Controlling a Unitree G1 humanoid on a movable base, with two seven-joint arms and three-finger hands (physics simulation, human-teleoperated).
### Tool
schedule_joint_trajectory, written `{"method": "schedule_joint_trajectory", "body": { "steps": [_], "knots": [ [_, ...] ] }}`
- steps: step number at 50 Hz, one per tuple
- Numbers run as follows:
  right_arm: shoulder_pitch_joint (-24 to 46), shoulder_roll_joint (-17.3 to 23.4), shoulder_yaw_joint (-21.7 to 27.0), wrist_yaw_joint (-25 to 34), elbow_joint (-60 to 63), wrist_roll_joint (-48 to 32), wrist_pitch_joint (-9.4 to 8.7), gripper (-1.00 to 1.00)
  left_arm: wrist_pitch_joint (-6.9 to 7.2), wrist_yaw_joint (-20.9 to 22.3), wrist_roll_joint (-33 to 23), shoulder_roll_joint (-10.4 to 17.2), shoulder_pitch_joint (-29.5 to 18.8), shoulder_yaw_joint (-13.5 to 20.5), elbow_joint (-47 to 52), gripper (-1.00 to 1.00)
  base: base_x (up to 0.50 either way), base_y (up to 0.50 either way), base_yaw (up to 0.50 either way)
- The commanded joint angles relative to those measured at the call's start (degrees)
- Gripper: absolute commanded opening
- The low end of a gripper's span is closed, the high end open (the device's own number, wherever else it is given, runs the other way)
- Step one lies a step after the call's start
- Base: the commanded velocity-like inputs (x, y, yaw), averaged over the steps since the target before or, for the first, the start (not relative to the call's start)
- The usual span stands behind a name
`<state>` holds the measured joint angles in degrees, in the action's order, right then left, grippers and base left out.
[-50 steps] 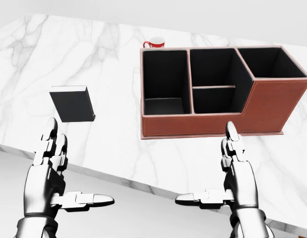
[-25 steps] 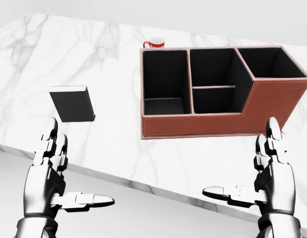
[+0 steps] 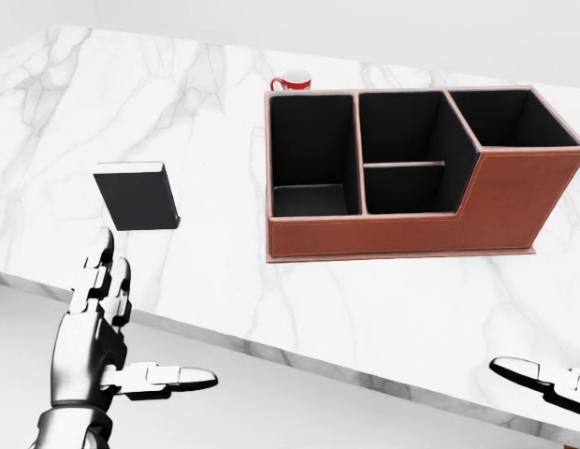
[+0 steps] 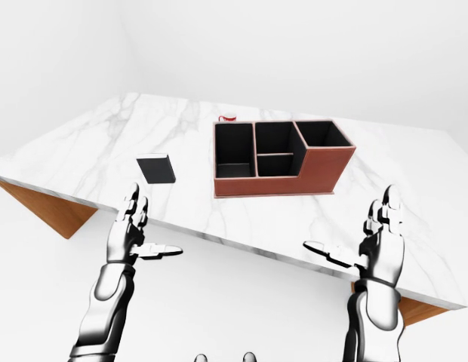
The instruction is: Pick up the book and place it in the left compartment of the caddy.
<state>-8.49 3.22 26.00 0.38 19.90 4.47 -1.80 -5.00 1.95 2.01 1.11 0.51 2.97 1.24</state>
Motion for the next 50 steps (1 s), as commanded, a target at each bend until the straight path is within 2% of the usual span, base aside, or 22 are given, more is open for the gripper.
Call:
{"method": "schedule_joint_trajectory", "body": {
  "steps": [1,3,6,10,11,13,14,16,19,20,21,33,50],
  "knots": [
    [-2.14,-0.18,9.34,2.08,4.87,3.98,-1.42,1.00,0.00,-0.07,-0.10,0.14,-0.60,0.09,-2.07,1.00,0.00,0.00,0.00],
    [-2.12,-0.30,10.91,2.53,4.38,4.69,-0.90,1.00,0.00,-0.10,-0.14,0.12,-0.52,0.03,-1.83,1.00,0.00,0.00,0.00],
    [-2.58,-0.50,12.89,3.12,5.61,6.42,-1.81,1.00,0.00,-0.08,-0.27,0.12,-0.48,-0.02,-2.01,1.00,0.00,0.00,0.00],
    [-2.78,-0.34,15.21,3.81,5.37,7.54,-1.51,1.00,0.00,-0.10,-0.21,0.13,-0.62,0.05,-2.29,1.00,0.00,0.00,0.00],
    [-3.21,-0.42,16.17,3.94,6.36,8.29,-2.23,1.00,0.00,-0.11,-0.34,0.13,-0.65,0.00,-2.47,1.00,0.00,0.00,0.00],
    [-3.16,-0.51,16.32,4.06,6.44,8.27,-2.33,1.00,0.00,-0.11,-0.35,0.13,-0.65,0.00,-2.49,1.00,0.00,0.00,0.00],
    [-3.59,-0.47,17.90,4.23,7.64,9.48,-3.00,1.00,0.00,-0.16,-0.36,0.13,-0.60,0.00,-2.31,1.00,0.00,0.00,0.00],
    [-3.73,-0.55,19.55,4.46,8.44,10.18,-3.20,1.00,0.00,-0.14,-0.32,0.14,-0.66,0.03,-2.43,1.00,0.00,0.00,0.00],
    [-3.61,-0.68,19.76,4.63,8.52,10.11,-3.20,1.00,0.00,-0.15,-0.31,0.14,-0.67,0.03,-2.43,1.00,0.00,0.00,0.00],
    [-4.18,-0.59,22.23,4.96,8.88,12.38,-3.20,1.00,0.00,-0.30,-0.47,0.06,0.35,-0.27,0.90,1.00,0.00,0.00,0.00],
    [-4.25,-0.54,23.86,5.40,9.07,15.01,-3.20,1.00,0.00,-0.28,-0.59,0.03,0.13,-0.21,-0.29,1.00,0.00,0.00,0.00],
    [-5.07,-0.29,31.36,5.18,11.10,20.78,-3.20,1.00,0.00,-0.37,-0.65,-0.01,0.10,-0.17,-0.18,1.00,0.00,0.00,0.00],
    [-6.27,0.16,38.08,4.51,11.86,25.11,-3.20,1.00,0.00,-0.48,-1.04,-0.24,1.43,-0.63,3.30,1.00,0.00,0.00,0.00]
  ]
}}
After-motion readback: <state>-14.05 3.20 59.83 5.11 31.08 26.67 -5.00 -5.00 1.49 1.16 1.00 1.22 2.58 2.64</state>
